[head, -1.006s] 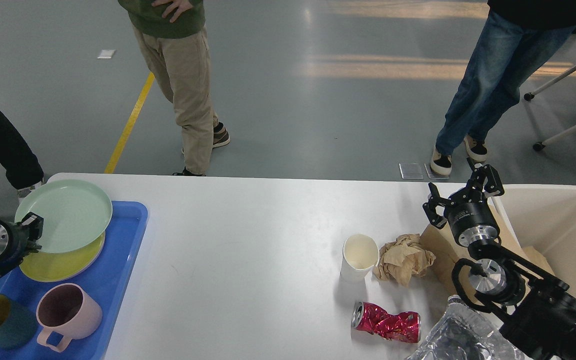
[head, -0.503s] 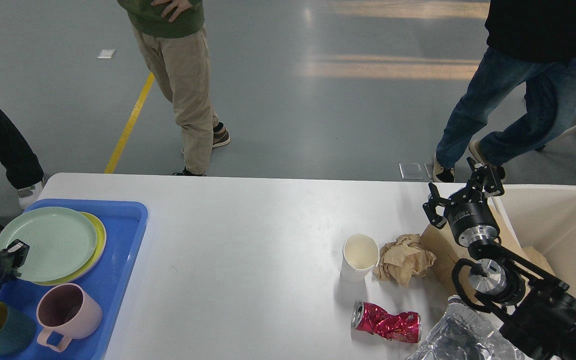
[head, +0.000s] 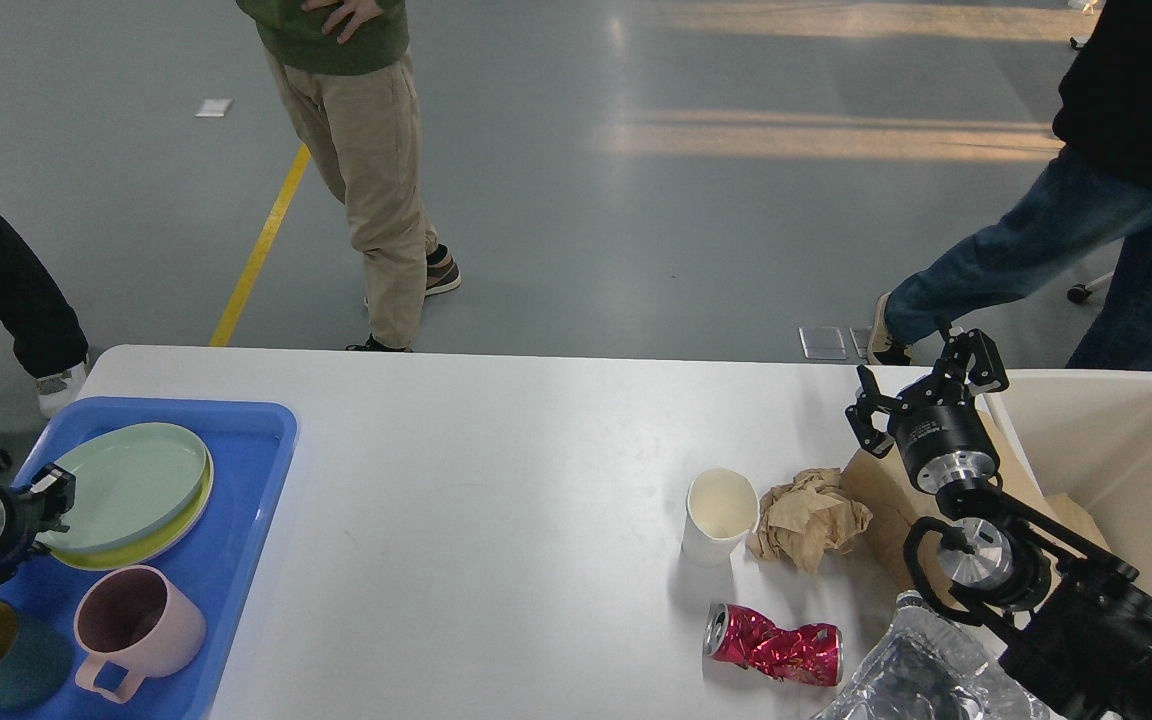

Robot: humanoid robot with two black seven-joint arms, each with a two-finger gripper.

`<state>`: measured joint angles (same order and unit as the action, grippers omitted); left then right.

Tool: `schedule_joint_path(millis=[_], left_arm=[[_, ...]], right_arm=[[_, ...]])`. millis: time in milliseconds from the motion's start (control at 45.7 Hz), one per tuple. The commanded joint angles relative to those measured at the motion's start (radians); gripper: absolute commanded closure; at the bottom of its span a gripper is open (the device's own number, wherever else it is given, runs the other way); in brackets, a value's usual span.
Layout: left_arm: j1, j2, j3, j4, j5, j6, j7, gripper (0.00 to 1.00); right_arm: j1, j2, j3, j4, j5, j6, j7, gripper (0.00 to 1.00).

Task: Tidy desktop
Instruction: 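Lower the green plate onto the yellow plate and release, then withdraw the left gripper upward from the stacked plates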

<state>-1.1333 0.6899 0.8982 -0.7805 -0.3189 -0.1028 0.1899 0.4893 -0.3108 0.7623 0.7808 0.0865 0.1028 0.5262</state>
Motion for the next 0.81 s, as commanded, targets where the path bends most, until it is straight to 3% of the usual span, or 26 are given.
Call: schedule_joint_path(millis=[0, 66, 197, 306, 437, 612, 700, 787], left_arm=[[-0.005, 0.000, -0.001, 0.000, 0.001, -0.008, 0.011, 0.13], [-0.017, -0.001, -0.016, 0.000, 0.003, -0.020, 0.011, 0.04], [-0.026, 0.014, -0.136, 0.000, 0.004, -0.052, -0.003, 0.04], [-0.019, 0.078, -0.325, 0.000, 0.006, -0.064, 0.009, 0.04], [0.099, 0.093, -0.695, 0.000, 0.007, -0.069, -0.009, 0.04], [0.358, 0.013, -1.365, 0.001, 0.014, -0.069, -0.052, 0.04], [0.449, -0.074, -1.614, 0.006, 0.018, -0.063, -0.104, 0.04], [0.503, -0.185, -1.769, -0.011, 0.082, -0.058, -0.182, 0.04]], right_arm=[[0.000, -0.001, 0.000, 0.000, -0.001, 0.000, 0.000, 0.00], [0.000, -0.001, 0.000, 0.000, -0.001, 0.000, 0.000, 0.00], [0.000, -0.001, 0.000, 0.000, -0.001, 0.000, 0.000, 0.00], [0.000, 0.001, 0.000, 0.000, 0.001, 0.000, 0.000, 0.00], [0.000, -0.001, 0.000, 0.000, -0.001, 0.000, 0.000, 0.00], [0.000, -0.001, 0.000, 0.000, -0.001, 0.000, 0.000, 0.00], [0.000, 0.001, 0.000, 0.000, 0.001, 0.000, 0.000, 0.00], [0.000, -0.001, 0.000, 0.000, -0.001, 0.000, 0.000, 0.00]])
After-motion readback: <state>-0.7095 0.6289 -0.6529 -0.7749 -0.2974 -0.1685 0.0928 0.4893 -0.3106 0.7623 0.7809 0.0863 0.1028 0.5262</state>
